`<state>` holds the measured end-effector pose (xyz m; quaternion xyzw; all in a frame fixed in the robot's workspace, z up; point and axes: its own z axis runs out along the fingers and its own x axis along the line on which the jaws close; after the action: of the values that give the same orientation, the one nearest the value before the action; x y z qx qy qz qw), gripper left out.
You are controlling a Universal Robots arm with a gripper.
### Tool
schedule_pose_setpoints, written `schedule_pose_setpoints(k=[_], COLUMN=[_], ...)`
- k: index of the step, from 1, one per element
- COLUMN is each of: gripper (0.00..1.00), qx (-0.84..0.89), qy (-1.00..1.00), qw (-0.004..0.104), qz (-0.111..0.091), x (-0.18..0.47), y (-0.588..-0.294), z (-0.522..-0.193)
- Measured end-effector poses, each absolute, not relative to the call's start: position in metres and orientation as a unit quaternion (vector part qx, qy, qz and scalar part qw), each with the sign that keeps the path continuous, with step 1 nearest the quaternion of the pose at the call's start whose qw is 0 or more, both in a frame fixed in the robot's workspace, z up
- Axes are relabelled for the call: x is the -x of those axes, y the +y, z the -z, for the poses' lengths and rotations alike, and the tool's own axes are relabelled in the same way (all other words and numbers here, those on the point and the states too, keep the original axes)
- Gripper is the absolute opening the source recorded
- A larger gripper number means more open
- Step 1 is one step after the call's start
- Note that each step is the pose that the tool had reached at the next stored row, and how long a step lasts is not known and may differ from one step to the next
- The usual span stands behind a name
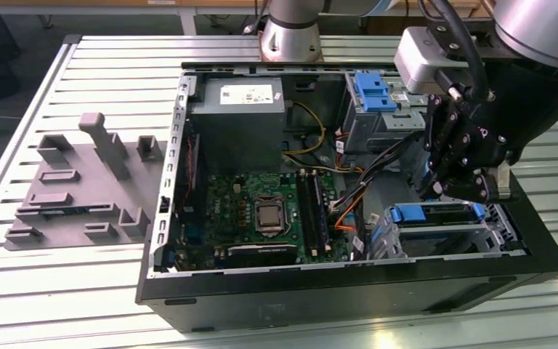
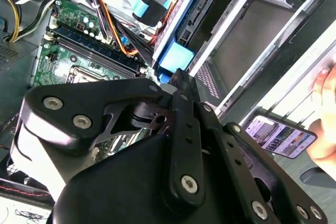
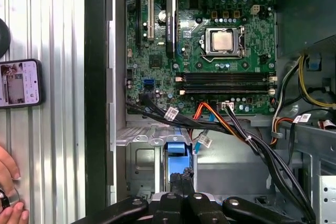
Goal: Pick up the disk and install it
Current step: 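Insert the disk into the insertion slot, then insert the first disk wire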
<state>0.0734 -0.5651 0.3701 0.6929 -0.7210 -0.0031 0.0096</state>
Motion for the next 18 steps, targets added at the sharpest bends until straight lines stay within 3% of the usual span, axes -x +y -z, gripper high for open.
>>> schedule_pose_setpoints(k=[18], gripper=[0.11], qx=[-0.693], qy=[-0.721], qw=[0.009], qz=[0.003], x=[-0.0734], y=[-0.5651], z=[-0.3605])
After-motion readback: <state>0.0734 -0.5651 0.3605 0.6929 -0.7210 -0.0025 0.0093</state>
